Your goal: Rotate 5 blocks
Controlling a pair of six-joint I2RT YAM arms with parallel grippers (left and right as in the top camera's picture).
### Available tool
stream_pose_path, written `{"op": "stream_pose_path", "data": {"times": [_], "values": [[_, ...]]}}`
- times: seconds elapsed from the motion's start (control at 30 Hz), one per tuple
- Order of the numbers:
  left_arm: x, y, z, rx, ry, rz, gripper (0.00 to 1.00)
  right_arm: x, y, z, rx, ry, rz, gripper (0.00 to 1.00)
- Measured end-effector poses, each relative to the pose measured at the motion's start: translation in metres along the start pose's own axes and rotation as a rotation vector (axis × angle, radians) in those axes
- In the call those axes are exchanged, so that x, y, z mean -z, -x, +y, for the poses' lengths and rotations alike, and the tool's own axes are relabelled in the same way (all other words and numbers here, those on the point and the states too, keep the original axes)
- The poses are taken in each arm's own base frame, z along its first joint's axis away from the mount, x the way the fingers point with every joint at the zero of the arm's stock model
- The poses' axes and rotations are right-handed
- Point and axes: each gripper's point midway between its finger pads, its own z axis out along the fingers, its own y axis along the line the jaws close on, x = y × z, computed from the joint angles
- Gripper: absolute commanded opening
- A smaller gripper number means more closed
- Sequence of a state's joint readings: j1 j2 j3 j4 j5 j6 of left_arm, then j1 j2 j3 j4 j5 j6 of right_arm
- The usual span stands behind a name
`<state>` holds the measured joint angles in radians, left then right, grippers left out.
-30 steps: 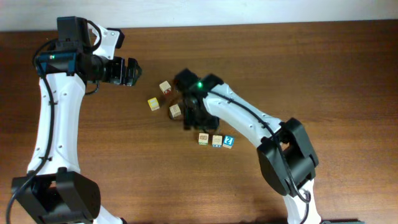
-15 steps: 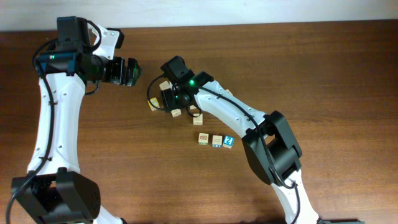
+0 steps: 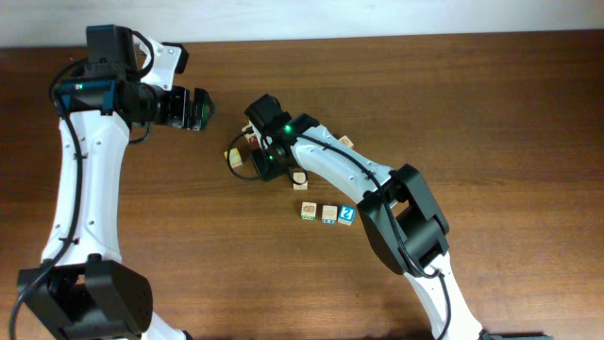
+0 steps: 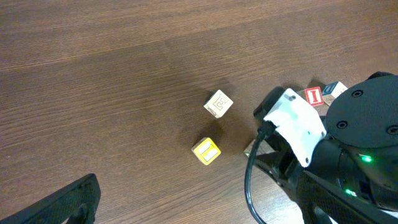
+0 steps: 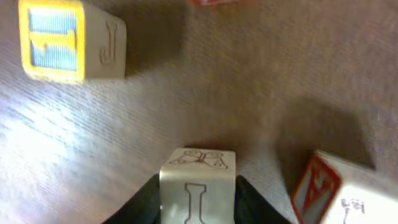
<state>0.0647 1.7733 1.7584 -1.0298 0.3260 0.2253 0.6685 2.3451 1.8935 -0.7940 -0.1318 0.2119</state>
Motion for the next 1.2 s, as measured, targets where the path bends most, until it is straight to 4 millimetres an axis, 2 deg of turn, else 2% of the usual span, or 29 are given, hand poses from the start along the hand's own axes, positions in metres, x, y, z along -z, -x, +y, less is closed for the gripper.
{"op": "stream_pose_path", "data": {"times": [0.1, 0.17, 0.23, 0.3, 0.33, 0.47, 0.53, 0.57, 0.73, 0.8, 0.83, 0.87, 0.9, 0.97, 1.03, 1.1, 1.13, 1.2], "values": [[0.000, 0.000, 0.000, 0.000, 0.000, 0.000, 0.99, 0.018, -0.005, 0.001, 0.040, -0.012, 0.064, 0.33], [0.000, 0.000, 0.000, 0.000, 0.000, -0.001, 0.99, 0.041, -0.005, 0.004, 0.084, -0.018, 0.103, 0.33], [0.000, 0.000, 0.000, 0.000, 0.000, 0.000, 0.99, 0.069, -0.012, 0.007, 0.138, -0.020, 0.162, 0.33], [0.000, 0.000, 0.000, 0.000, 0.000, 0.000, 0.99, 0.088, -0.029, 0.008, 0.166, -0.017, 0.240, 0.32], [0.000, 0.000, 0.000, 0.000, 0.000, 0.001, 0.99, 0.090, -0.035, 0.009, 0.163, -0.012, 0.265, 0.32], [0.000, 0.000, 0.000, 0.000, 0.000, 0.000, 0.99, 0.072, -0.070, 0.003, -0.052, -0.045, 0.385, 0.32], [0.000, 0.000, 0.000, 0.000, 0.000, 0.000, 0.99, 0.065, -0.079, 0.004, -0.230, -0.087, 0.407, 0.31], [0.000, 0.000, 0.000, 0.000, 0.000, 0.000, 0.99, 0.059, -0.085, 0.008, -0.260, -0.098, 0.417, 0.30], [0.000, 0.000, 0.000, 0.000, 0.000, 0.000, 0.99, 0.039, -0.096, 0.011, -0.400, -0.177, 0.395, 0.29], [0.000, 0.000, 0.000, 0.000, 0.000, 0.000, 0.99, 0.032, -0.095, 0.009, -0.411, -0.184, 0.376, 0.29], [0.000, 0.000, 0.000, 0.000, 0.000, 0.000, 0.99, 0.028, -0.097, 0.006, -0.416, -0.196, 0.373, 0.34], [0.000, 0.000, 0.000, 0.000, 0.000, 0.000, 0.99, 0.027, -0.096, 0.006, -0.418, -0.195, 0.365, 0.44], [0.000, 0.000, 0.000, 0.000, 0.000, 0.000, 0.99, 0.026, -0.095, 0.005, -0.418, -0.198, 0.356, 0.48], [0.000, 0.000, 0.000, 0.000, 0.000, 0.000, 0.99, 0.023, -0.094, 0.002, -0.420, -0.210, 0.344, 0.48], [0.000, 0.000, 0.000, 0.000, 0.000, 0.000, 0.99, 0.023, -0.096, 0.002, -0.419, -0.213, 0.353, 0.41], [0.000, 0.000, 0.000, 0.000, 0.000, 0.000, 0.99, 0.032, -0.098, -0.001, -0.427, -0.225, 0.376, 0.43], [0.000, 0.000, 0.000, 0.000, 0.000, 0.000, 0.99, 0.039, -0.092, -0.002, -0.433, -0.222, 0.368, 0.47], [0.000, 0.000, 0.000, 0.000, 0.000, 0.000, 0.99, 0.057, -0.063, -0.007, -0.445, -0.189, 0.294, 0.51]]}}
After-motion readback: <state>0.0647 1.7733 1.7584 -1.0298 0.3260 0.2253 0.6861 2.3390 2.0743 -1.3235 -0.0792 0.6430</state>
